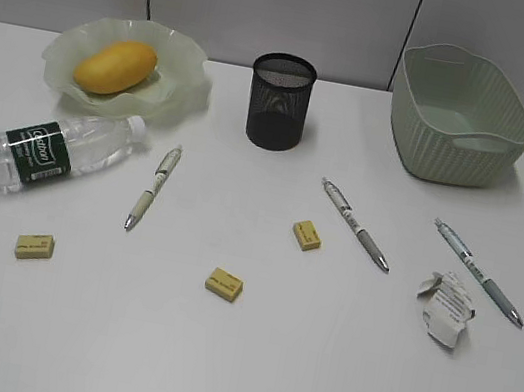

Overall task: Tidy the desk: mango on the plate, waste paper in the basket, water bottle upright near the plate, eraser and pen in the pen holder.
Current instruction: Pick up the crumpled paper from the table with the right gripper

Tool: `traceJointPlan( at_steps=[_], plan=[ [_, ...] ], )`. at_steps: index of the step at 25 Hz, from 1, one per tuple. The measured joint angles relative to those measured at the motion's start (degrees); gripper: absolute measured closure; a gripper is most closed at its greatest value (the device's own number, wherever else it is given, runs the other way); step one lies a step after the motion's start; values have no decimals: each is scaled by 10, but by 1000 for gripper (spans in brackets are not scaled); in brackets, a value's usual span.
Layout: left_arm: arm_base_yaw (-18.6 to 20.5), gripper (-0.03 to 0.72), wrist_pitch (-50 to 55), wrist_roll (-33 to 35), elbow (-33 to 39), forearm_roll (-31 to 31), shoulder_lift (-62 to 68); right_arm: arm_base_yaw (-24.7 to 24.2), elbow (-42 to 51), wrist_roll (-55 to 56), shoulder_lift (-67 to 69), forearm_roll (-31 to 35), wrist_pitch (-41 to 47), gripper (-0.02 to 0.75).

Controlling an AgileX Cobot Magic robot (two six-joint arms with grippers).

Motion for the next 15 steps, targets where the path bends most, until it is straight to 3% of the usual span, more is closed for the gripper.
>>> traceJointPlan(
  at_steps=[6,15],
  plan=[
    [0,263,1,0,0,0,0,16,0,-3,156,-1,-13,188],
    [0,263,1,0,0,0,0,118,0,7,279,-2,-99,188]
  ],
)
